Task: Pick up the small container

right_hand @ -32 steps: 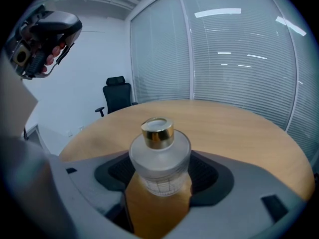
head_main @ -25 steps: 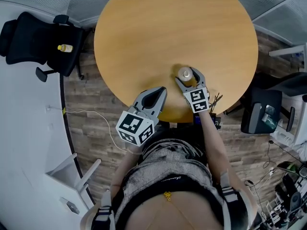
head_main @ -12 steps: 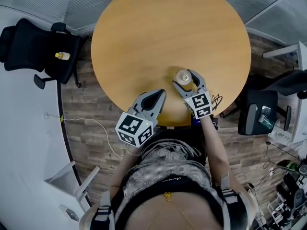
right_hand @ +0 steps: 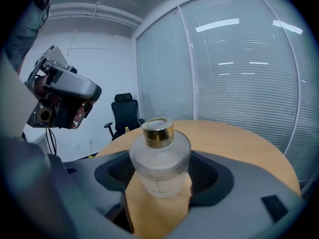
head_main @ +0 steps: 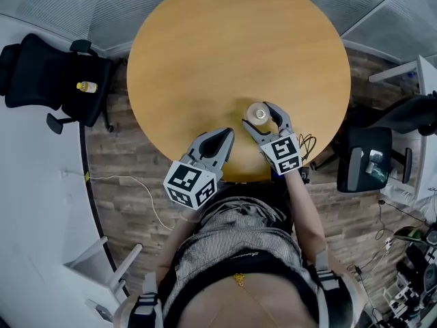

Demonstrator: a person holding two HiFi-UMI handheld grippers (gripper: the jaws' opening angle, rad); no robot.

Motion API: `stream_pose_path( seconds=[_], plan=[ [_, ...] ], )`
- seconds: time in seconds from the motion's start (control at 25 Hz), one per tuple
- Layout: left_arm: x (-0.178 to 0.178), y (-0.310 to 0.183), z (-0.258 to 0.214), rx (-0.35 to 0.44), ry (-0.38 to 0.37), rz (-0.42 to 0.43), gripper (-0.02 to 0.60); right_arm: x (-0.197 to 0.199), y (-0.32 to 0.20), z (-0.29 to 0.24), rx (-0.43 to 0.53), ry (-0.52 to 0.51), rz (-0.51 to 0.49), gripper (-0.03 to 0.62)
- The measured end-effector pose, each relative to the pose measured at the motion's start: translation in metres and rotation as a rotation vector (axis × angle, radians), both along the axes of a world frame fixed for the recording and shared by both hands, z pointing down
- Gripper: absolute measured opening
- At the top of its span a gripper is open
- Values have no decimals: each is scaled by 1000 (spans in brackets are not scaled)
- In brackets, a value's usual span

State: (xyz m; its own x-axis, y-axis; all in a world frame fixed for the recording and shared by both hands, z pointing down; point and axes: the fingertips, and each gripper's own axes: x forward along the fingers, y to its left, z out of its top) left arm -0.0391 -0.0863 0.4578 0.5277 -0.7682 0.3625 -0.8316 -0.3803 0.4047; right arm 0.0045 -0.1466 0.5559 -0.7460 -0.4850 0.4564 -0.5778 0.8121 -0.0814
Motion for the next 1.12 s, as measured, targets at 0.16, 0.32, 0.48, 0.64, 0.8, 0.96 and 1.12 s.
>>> stream_pose_path(
  seconds=[0.16,0.32,0.48,0.64,0.8,0.96,1.12],
  plan=[
    [-1,1,0,4,4,1,3,1,0,-11,-7,-6,1,331],
    [-1,2,-3,11,5,4,4,1,1,-24,-13,-18,-8,331],
    [-2,4,-3,10,3,6,4,3,1,-37,-5,-28,-19,331],
    [0,4,-4,8,11,8,3,8,1,-47,2,-28,-30,331],
    [5,5,-5,12,12,13,3,12,2,-55,8,-24,-51,331],
    [8,8,-6,19,9,15,3,16,6,-64,14,-29,-67,331],
    [10,8,-7,23,10,15,3,18,5,-80,23,-47,-67,331]
  ],
)
